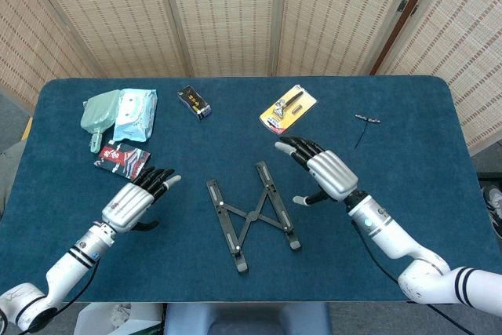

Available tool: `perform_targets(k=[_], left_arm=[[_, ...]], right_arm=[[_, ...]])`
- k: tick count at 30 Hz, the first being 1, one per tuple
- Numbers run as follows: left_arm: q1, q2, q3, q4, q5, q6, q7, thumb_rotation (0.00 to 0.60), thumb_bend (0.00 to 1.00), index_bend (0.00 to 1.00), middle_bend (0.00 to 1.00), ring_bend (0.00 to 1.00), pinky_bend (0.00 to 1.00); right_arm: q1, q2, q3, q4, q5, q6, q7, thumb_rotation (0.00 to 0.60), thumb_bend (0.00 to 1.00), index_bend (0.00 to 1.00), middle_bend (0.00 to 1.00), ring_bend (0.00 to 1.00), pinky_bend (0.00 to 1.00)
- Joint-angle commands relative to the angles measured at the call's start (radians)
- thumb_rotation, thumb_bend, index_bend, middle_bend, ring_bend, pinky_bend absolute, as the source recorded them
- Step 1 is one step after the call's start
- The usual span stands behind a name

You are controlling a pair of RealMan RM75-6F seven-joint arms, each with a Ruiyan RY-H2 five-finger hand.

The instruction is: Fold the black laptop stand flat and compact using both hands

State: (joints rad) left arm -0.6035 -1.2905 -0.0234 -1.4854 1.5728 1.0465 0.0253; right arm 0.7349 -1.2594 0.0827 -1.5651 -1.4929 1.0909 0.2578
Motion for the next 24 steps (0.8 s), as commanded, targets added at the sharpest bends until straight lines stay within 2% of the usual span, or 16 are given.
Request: perform_targets(k=[1, 5, 11, 24], left_arm=[[-0.04, -0.049, -0.021, 0.049, -0.02, -0.049, -0.001, 0.6, 0.17, 0.0, 0.01, 0.01, 0.0], [-0.07, -0.097, -0.031, 0.107, -0.043, -0.094, 0.002, 0.6, 0.17, 0.0, 0.01, 0.01, 0.0], [-0.098, -0.162, -0.055, 0.15, -0.107, -0.144, 0.028, 0.6, 0.17, 0.0, 0.0, 0.0, 0.0], [-0.145, -0.248, -0.095, 0.17, -0.24, -0.242, 0.028, 0.6, 0.17, 0.0, 0.0, 0.0, 0.0]], right_arm=[[-0.034, 0.018, -0.075, 0.037, -0.107, 0.041, -0.144, 0.6, 0.0, 0.0, 0.04, 0.0, 0.12], [-0.061, -0.026, -0.12, 0.092, -0.158, 0.051, -0.23, 0.6, 0.0, 0.0, 0.02, 0.0, 0.09], [-0.096, -0.085, -0.12, 0.129, -0.149, 0.062, -0.335, 0.6, 0.0, 0.0, 0.0, 0.0, 0.0], [-0.143, -0.179, -0.058, 0.059, 0.065, -0.014, -0.55, 0.6, 0.0, 0.0, 0.0, 0.0, 0.0]])
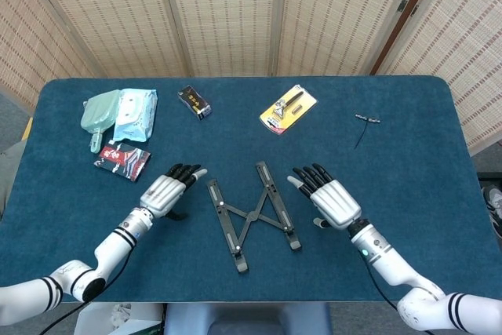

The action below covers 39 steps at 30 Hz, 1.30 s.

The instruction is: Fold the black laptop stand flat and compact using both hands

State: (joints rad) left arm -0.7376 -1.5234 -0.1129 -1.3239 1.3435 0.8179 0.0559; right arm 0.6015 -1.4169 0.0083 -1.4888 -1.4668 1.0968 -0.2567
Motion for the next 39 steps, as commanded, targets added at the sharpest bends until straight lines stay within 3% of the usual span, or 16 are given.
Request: perform_targets(k=[1, 16, 39], left_arm=[[-0.016, -0.022, -0.007, 0.014, -0.015, -0.018, 0.0, 0.6, 0.17, 0.0, 0.0, 0.0, 0.0], [-0.057, -0.083, -0.024, 0.067, -0.051, -0.044, -0.011, 0.6, 0.17, 0.0, 0.0, 0.0, 0.0], [-0.075, -0.142, -0.027, 0.14, -0.081, -0.073, -0.077, 0.6, 0.17, 0.0, 0.0, 0.0, 0.0]], right_arm=[[-0.011, -0.026, 0.02, -0.021, 0.052, -0.025, -0.045, 0.6, 0.0, 0.0, 0.0, 0.0, 0.0], [-0.019, -0.158, 0.034, 0.038, 0.105, -0.029, -0.179, 0.6, 0.0, 0.0, 0.0, 0.0, 0.0], [-0.019, -0.287, 0.04, 0.197, 0.057, -0.01, -0.159, 0.6, 0.0, 0.0, 0.0, 0.0, 0.0]])
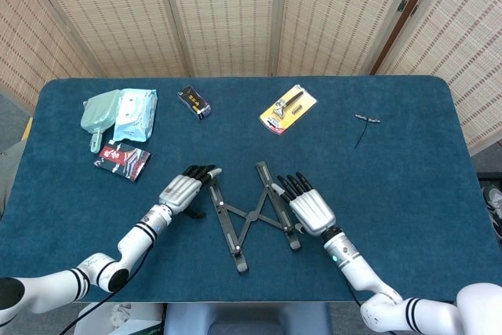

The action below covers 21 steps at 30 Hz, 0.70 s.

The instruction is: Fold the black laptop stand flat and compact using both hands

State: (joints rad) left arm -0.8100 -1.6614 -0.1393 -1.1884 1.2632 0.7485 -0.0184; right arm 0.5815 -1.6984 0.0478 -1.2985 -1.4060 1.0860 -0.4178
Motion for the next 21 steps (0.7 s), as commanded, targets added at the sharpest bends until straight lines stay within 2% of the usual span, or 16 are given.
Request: perform_targets(k=[1, 21], left_arm=[[-0.004, -0.007, 0.0, 0.008, -0.001, -0.005, -0.004, 0.6, 0.17, 0.0, 0.0, 0.0, 0.0], [-0.02, -0.051, -0.013, 0.046, -0.019, -0.014, -0.019, 0.6, 0.17, 0.0, 0.0, 0.0, 0.0]], right_arm=[[0.002, -0.009, 0.002, 0.009, -0.005, 0.0, 0.007, 0.6, 0.0, 0.0, 0.0, 0.0, 0.0], [0.001, -0.067, 0.014, 0.065, -0.032, 0.016, 0.039, 0.6, 0.0, 0.0, 0.0, 0.0, 0.0]])
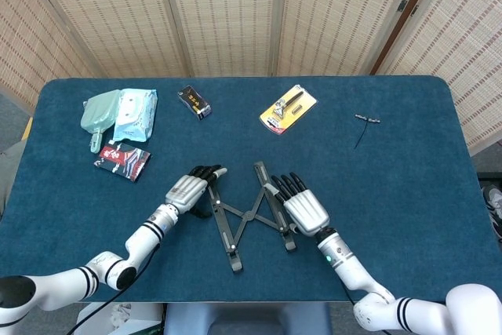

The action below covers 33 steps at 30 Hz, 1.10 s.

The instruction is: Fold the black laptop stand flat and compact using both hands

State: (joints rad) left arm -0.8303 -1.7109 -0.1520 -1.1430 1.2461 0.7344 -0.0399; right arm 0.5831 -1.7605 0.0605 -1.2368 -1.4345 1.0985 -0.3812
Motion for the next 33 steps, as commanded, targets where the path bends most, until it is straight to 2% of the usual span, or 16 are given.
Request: perform_targets(k=[1, 33], left_arm=[[0.0, -0.003, 0.0, 0.002, -0.004, 0.001, 0.005, 0.6, 0.17, 0.0, 0.0, 0.0, 0.0], [-0.008, -0.009, -0.019, -0.023, -0.061, -0.046, -0.02, 0.6, 0.17, 0.0, 0.0, 0.0, 0.0]], right_arm=[[-0.001, -0.009, 0.002, 0.007, -0.005, 0.007, 0.004, 0.6, 0.0, 0.0, 0.0, 0.0, 0.0], [0.02, -0.154, 0.022, 0.196, -0.11, 0.107, 0.144, 0.6, 0.0, 0.0, 0.0, 0.0, 0.0]])
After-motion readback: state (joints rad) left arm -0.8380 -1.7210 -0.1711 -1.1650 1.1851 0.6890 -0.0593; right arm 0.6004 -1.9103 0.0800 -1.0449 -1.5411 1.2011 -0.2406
